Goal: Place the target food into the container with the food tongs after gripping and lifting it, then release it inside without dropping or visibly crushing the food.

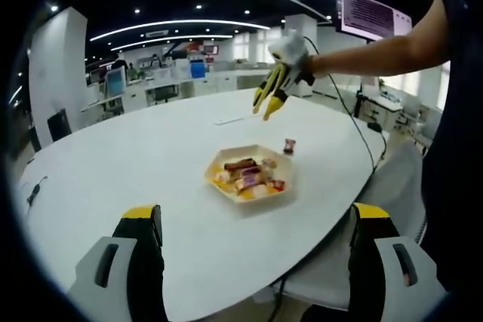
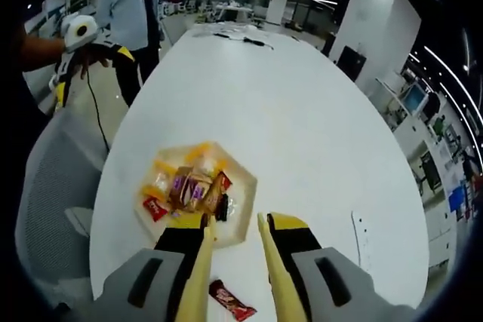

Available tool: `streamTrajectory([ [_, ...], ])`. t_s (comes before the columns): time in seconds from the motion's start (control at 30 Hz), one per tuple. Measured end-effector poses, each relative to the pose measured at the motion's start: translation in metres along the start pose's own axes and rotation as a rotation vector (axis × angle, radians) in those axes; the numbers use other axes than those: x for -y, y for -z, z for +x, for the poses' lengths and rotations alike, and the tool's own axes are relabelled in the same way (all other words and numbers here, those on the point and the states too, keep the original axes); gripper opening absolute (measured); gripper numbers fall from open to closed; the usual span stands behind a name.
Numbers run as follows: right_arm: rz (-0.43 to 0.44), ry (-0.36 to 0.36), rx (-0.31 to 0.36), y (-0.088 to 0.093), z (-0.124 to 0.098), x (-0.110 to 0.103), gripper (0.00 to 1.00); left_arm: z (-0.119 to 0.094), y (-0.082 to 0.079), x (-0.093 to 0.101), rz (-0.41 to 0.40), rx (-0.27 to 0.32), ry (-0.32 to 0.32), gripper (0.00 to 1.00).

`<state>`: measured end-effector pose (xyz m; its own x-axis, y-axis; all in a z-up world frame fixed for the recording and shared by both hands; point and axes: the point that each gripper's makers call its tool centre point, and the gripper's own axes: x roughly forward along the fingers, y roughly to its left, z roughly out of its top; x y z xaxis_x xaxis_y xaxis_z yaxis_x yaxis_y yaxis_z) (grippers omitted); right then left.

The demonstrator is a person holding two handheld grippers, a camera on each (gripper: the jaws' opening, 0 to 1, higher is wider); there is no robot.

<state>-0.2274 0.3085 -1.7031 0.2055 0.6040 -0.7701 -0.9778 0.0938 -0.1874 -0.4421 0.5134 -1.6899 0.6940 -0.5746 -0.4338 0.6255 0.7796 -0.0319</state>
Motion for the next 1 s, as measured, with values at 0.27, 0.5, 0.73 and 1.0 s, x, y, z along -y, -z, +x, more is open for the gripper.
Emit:
streamTrajectory([
  [0.27,0.023,-0.015,-0.004,0.027,-0.019,0.001,0.30,0.001,0.001,0.002,0.009,-0.011,0.009,0.99],
  [0.5,0.040,0.010,-0.016,0.053,-0.037,0.012,0.31,0.003,0.001,0.001,0.013,-0.021,0.010,0.99],
  [0.73,0.030,0.003,-0.028,0.075,-0.049,0.011,0.31,0.003,-0.001,0.001,0.014,-0.024,0.007,0.99],
  [1.0,0.026,-0.009,-0.036,0.090,-0.050,0.011,0.30,0.005,0.001,0.001,0.007,-0.032,0.001,0.99],
])
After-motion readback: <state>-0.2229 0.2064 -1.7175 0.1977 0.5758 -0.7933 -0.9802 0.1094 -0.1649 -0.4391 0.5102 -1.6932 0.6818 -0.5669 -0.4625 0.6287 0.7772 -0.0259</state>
